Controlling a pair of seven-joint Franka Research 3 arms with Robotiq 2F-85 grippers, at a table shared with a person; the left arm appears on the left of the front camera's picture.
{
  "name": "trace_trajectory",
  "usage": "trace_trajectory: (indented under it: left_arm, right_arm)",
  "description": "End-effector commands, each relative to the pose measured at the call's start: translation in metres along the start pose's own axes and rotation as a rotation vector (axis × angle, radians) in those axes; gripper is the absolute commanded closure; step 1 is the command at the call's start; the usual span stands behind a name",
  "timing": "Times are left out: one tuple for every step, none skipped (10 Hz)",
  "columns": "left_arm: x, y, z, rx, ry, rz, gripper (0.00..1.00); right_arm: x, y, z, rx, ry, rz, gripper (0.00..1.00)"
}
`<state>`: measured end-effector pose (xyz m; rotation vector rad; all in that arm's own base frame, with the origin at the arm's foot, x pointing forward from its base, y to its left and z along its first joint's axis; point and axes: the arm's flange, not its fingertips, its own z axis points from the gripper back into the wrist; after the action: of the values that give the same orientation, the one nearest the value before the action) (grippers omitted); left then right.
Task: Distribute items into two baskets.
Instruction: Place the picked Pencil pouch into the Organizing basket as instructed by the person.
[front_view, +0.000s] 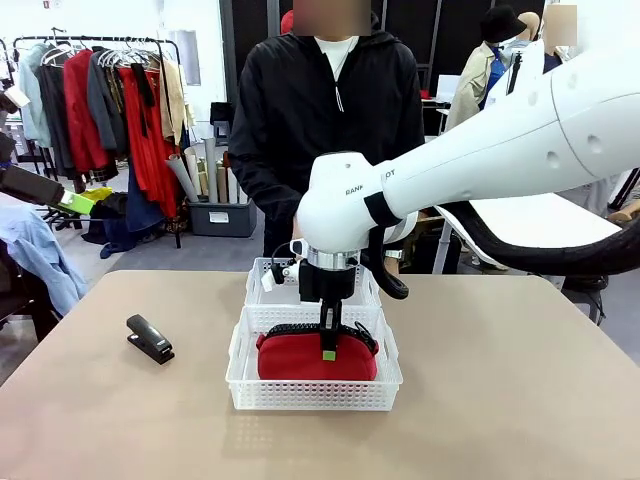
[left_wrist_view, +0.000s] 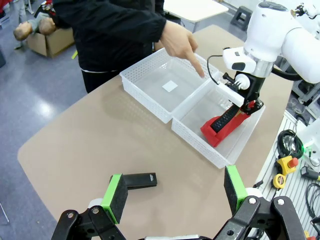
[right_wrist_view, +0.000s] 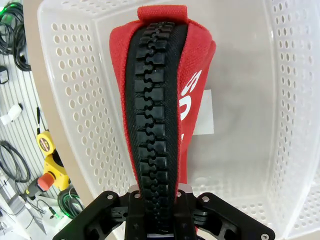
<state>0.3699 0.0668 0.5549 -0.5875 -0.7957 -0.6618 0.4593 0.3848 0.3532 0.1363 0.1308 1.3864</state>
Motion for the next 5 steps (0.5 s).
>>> trace_trajectory:
  left_arm:
    - [0.0004, 0.0002, 0.0004, 0.004, -0.01, -0.006, 0.0]
    - [0.0004, 0.0002, 0.0004, 0.004, -0.01, -0.006, 0.0]
    - [0.0004, 0.0002, 0.0004, 0.004, -0.01, -0.006, 0.0]
    - [0.0004, 0.0002, 0.0004, 0.004, -0.01, -0.006, 0.0]
    - [0.0004, 0.0002, 0.0004, 0.004, -0.01, -0.006, 0.0]
  right_arm:
    - [-0.0049, 0.0042, 0.0023, -0.038, -0.015, 0.026, 1.0]
    - [-0.0058, 0.0037, 0.0038, -0.027, -0.013, 0.03, 0.87]
    - [-0.0059, 0.0032, 0.004, -0.017, -0.01, 0.033, 0.67]
    - [-0.0058, 0.0029, 0.0038, -0.007, -0.004, 0.039, 0.47]
    - [-0.0067, 0.0033, 0.0051, -0.001, -0.007, 0.04, 0.27]
